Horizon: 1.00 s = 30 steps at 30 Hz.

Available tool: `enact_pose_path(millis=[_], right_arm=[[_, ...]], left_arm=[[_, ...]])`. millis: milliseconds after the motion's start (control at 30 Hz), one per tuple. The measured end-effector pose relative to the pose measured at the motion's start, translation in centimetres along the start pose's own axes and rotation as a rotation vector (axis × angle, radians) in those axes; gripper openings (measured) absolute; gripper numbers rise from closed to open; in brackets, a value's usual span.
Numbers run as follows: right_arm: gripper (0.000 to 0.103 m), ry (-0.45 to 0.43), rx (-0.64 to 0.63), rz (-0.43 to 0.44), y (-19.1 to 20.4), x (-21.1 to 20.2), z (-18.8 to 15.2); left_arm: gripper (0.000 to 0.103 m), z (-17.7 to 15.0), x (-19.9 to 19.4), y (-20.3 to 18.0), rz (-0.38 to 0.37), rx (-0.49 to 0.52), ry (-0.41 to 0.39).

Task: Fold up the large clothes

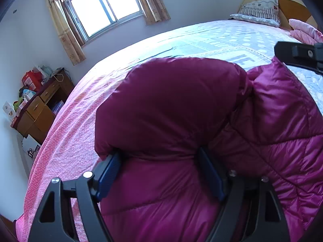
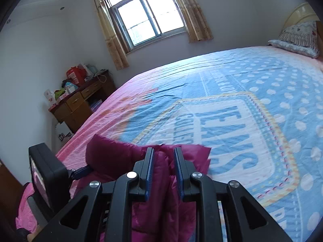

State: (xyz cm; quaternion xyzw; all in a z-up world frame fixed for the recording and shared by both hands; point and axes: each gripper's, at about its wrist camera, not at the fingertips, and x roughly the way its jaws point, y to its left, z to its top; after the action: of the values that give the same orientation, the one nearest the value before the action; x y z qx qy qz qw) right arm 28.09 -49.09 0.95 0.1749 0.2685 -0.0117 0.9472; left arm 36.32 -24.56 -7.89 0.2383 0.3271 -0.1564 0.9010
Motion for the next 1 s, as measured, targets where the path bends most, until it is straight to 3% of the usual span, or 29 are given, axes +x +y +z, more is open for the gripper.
enact_pose_path(millis=[133, 200, 233, 333, 500, 600, 667, 733, 767, 800, 833, 1000], right_arm=[[0.021, 0.127, -0.064, -0.029, 0.7, 3.5, -1.5], [0.021, 0.187, -0.002, -0.043, -1.0, 5.6, -2.8], [0.021, 0.203, 0.072, -0.003, -2.2, 6.4, -3.4], [0.02, 0.218, 0.155, 0.06, -3.7, 6.9, -3.6], [0.02, 0.243, 0.13, 0.033, -3.3, 7.5, -3.6], [0.021, 0.241, 0.182, 0.065, -3.7, 6.3, -3.6], [0.023, 0.192, 0.272, 0.109, -4.8, 3.8, -4.2], [0.029, 0.116, 0.345, 0.157, -5.6, 0.9, -5.4], [0.039, 0.079, 0.375, 0.191, -6.0, -0.4, -6.4], [0.057, 0.06, 0.397, 0.215, -6.2, -1.2, -7.2], [0.064, 0.064, 0.445, 0.24, -6.6, -1.5, -8.3], [0.067, 0.051, 0.465, 0.285, -7.0, -1.5, -8.5]], left_arm=[[0.082, 0.1, -0.1, 0.0, 0.01, 0.003, -0.005], [0.082, 0.2, 0.1, 0.1, 0.008, -0.001, -0.003], [0.082, 0.2, 0.2, 0.3, 0.006, -0.004, -0.001], [0.082, 0.3, 0.3, 0.3, 0.007, -0.004, 0.001], [0.082, 0.4, 0.5, 0.5, 0.016, 0.001, 0.003], [0.082, 0.4, 0.5, 0.6, 0.011, 0.001, 0.0], [0.082, 0.3, 0.5, 0.5, 0.007, -0.004, 0.001], [0.082, 0.3, 0.6, 0.6, 0.002, -0.01, 0.002], [0.082, 0.3, 0.6, 0.7, -0.002, -0.013, 0.002], [0.082, 0.3, 0.6, 0.8, -0.005, -0.015, 0.003], [0.082, 0.3, 0.6, 0.9, -0.007, -0.017, 0.002], [0.083, 0.2, 0.4, 1.9, -0.033, -0.05, -0.011]])
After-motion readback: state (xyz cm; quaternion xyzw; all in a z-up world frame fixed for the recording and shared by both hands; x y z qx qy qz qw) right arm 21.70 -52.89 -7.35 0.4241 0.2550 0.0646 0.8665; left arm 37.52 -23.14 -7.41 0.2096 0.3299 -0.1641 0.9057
